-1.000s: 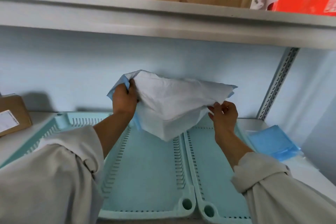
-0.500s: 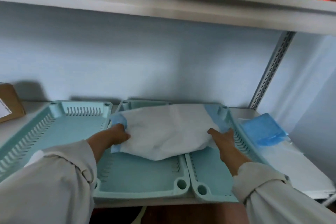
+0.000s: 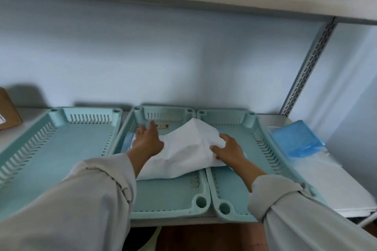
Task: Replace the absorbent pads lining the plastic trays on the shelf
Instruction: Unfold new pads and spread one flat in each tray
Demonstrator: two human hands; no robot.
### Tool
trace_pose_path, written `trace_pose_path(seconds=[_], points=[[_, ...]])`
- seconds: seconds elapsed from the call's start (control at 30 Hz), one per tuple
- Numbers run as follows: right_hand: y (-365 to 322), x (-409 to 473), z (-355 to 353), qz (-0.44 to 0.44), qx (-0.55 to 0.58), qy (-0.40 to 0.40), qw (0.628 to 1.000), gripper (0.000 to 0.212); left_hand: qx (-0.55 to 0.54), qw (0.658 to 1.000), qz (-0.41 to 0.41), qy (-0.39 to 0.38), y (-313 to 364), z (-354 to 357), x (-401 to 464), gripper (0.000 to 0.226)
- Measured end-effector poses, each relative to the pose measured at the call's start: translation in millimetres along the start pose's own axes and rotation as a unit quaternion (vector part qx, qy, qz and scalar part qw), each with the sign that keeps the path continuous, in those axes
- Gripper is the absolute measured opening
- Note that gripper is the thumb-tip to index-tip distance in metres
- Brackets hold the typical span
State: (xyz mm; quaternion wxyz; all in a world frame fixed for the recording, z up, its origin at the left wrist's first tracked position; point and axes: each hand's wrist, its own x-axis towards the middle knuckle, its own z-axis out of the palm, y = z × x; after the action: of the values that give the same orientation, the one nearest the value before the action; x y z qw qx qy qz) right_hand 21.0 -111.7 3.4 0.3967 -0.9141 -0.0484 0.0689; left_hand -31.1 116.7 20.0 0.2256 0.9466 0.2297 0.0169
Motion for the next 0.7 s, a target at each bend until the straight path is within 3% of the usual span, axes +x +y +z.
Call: trace_pose_path(seconds=[0.17,0.27,0.33,0.4,0.5,0.57,0.7], points=[[0.7,9.6,7.8,0.034,-0.078,-0.03,0.996,0.055,-0.026,0.988,0.115,-0.102,32.3,20.8,-4.8,0.068],[10.0,8.3,7.9,0.038,-0.101,-0.044,0.993,0.03,0.052,0.957,0.163,-0.233,33.8,38.2,-13.5,0.088],[15.6,6.6,8.7,0.031,-0.121,-0.052,0.991,0.018,0.146,0.943,0.162,-0.251,29.8,51.4,-18.5,0.104],[15.6,5.0,8.2,0.021,-0.131,-0.04,0.99,0.019,0.22,0.944,0.151,-0.196,25.3,59.7,-21.6,0.096],[5.5,1.1,3.4,0.005,-0.115,0.01,0.993,0.015,0.278,0.943,0.171,-0.063,23.3,55.7,-20.7,0.04],[-4.0,-0.3,0.4,0.0,-0.063,0.056,0.996,0.016,0.247,0.956,0.156,-0.011,24.6,44.2,-16.9,0.026],[-35.5,-6.2,-7.2,-0.042,0.026,0.192,0.98,0.012,0.106,0.98,0.129,0.104,39.8,5.5,-5.1,0.021]])
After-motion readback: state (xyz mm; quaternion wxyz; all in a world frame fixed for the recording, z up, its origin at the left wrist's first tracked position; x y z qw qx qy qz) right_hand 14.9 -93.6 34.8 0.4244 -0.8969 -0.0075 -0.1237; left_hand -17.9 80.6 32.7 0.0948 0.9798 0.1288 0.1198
